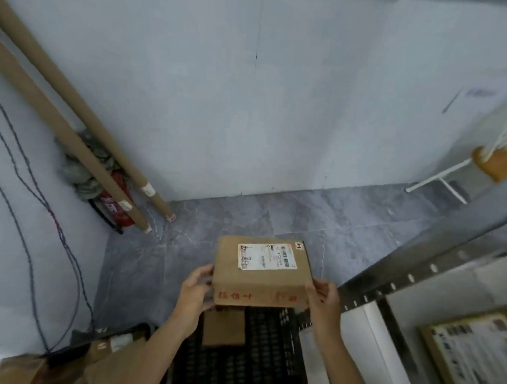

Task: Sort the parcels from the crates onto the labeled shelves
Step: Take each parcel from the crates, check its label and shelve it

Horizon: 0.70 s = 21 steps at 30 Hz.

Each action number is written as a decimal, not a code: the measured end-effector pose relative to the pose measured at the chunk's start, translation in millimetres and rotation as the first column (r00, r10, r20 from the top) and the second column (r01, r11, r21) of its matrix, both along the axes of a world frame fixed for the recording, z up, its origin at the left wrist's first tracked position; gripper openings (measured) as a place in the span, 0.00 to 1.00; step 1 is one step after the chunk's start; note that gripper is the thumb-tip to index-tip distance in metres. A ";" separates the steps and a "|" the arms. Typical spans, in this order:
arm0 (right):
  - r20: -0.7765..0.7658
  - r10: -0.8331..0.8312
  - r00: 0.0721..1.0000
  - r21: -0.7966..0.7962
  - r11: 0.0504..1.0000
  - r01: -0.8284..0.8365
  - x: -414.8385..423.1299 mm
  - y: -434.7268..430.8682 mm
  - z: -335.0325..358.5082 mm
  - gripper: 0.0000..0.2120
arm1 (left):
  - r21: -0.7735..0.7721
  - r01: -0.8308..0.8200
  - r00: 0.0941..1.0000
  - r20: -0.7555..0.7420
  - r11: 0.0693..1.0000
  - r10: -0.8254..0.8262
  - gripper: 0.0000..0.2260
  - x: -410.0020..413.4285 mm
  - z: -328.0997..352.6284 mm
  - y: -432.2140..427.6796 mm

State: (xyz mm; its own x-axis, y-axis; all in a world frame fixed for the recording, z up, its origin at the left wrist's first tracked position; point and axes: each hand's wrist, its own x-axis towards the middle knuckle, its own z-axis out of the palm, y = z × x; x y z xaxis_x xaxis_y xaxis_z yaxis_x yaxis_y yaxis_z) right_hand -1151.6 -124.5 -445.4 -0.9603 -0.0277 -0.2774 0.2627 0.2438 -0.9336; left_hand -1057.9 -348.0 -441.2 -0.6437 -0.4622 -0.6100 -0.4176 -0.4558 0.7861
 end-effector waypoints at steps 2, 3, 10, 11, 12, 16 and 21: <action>-0.066 0.013 0.998 -0.051 0.999 -0.016 -13.2 -10.4 67.9 0.03 | -0.070 -0.051 0.995 -0.092 0.996 0.044 0.18 -10.8 72.3 -10.4; -0.109 0.018 0.994 -0.074 0.997 -0.026 -18.7 -16.5 102.0 0.04 | -0.104 -0.082 0.987 -0.148 0.991 0.066 0.19 -15.3 107.9 -13.2; -0.446 0.019 0.895 -0.256 0.955 -0.147 -39.3 -51.3 312.3 0.04 | -0.156 -0.238 0.863 -0.486 0.959 0.135 0.12 -27.7 313.1 -38.5; -0.486 0.014 0.874 -0.274 0.947 -0.168 -38.3 -53.8 334.5 0.04 | -0.149 -0.245 0.846 -0.516 0.958 0.136 0.10 -26.8 334.0 -42.2; -0.524 0.006 0.852 -0.290 0.939 -0.185 -36.1 -55.6 353.9 0.05 | -0.147 -0.250 0.830 -0.541 0.957 0.134 0.08 -25.1 352.9 -45.7; -0.633 -0.051 0.773 -0.352 0.908 -0.227 -19.6 -59.0 407.1 0.07 | -0.145 -0.224 0.771 -0.631 0.964 0.084 0.09 -12.8 405.7 -53.9; -0.716 -0.091 0.692 -0.382 0.881 -0.279 -0.1 -60.0 444.7 0.08 | -0.228 -0.204 0.720 -0.694 0.952 -0.011 0.09 8.9 434.3 -59.7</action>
